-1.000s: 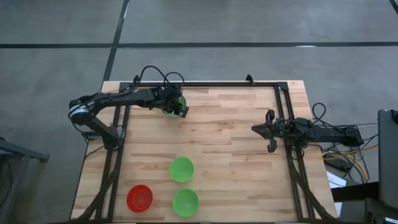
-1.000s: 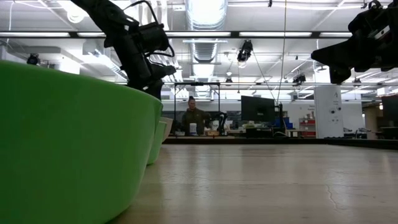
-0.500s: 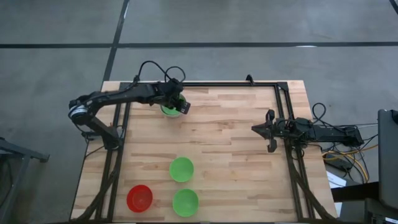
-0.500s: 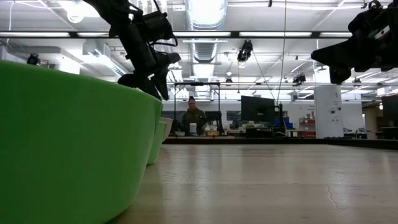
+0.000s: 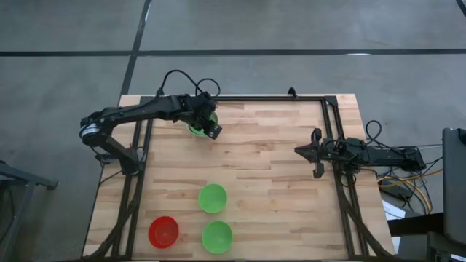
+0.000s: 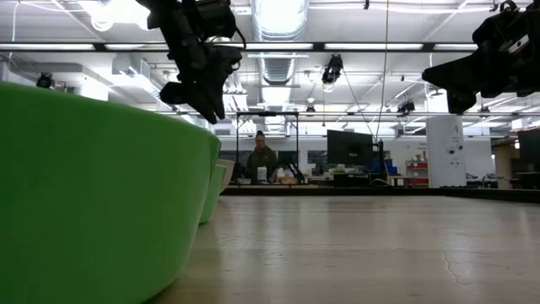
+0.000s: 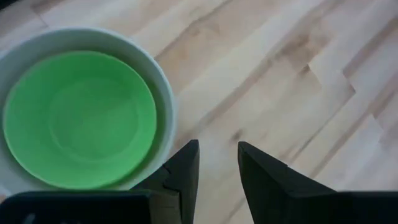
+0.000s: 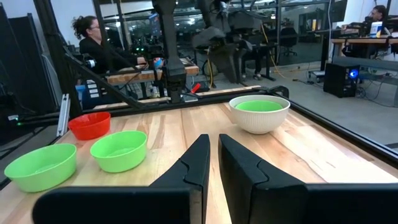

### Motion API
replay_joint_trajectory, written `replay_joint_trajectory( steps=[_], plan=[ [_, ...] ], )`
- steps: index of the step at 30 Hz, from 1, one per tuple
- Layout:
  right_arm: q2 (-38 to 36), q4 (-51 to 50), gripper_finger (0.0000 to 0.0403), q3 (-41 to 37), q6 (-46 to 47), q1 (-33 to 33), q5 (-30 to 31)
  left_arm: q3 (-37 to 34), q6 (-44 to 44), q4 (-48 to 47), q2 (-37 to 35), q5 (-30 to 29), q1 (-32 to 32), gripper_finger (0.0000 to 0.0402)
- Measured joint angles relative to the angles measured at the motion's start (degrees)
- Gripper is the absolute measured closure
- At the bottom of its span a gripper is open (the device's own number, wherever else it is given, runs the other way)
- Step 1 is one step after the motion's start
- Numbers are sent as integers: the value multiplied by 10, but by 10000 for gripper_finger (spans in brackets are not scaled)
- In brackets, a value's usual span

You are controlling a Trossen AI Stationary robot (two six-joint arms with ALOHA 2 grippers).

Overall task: Nest bowls inside each other
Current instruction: Stack the middle green bowl on the stacked green bowl

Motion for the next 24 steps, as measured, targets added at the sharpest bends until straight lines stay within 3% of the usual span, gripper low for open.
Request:
replay_joint_trajectory(
  steps=[15, 24],
  plan=[
    [0, 0, 369, 0, 0, 0, 0, -1, 38, -60, -18, 4, -114, 286],
    [0, 0, 369, 0, 0, 0, 0, -1, -16, -77, -18, 3, -211, 287]
  ],
)
